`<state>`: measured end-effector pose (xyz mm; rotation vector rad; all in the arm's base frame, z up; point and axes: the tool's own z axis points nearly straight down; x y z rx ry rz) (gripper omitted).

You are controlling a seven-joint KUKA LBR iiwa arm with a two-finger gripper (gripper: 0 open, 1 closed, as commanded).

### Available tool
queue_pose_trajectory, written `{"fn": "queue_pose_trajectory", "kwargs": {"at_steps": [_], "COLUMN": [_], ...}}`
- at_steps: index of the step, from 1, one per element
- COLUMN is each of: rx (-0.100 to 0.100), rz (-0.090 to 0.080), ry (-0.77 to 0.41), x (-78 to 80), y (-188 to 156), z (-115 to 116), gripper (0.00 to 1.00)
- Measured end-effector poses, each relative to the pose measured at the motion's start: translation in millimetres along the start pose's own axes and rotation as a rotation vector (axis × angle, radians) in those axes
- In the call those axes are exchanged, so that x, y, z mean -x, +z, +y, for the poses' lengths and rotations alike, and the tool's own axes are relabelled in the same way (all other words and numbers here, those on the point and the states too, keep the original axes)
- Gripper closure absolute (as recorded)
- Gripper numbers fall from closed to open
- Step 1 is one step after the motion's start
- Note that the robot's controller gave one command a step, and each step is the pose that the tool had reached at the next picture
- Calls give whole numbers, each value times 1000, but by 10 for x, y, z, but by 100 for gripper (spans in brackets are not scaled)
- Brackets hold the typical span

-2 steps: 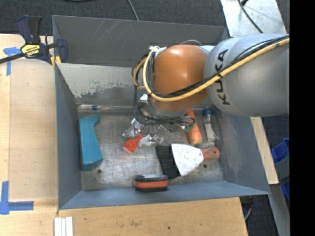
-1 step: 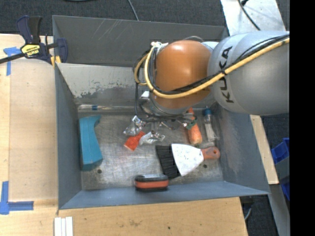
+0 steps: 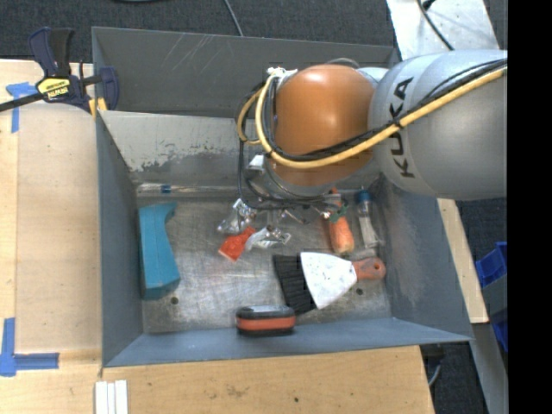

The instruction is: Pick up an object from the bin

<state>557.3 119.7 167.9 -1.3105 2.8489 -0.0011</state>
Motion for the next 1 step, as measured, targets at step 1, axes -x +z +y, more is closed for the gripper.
{"fn": "queue_pose_trajectory", "kwargs": {"at_steps": [1], "rx": [-1], "rz": [-2], "ry": [1], "x": [6], "y": [-42], "z": [-5], "gripper": [100]}}
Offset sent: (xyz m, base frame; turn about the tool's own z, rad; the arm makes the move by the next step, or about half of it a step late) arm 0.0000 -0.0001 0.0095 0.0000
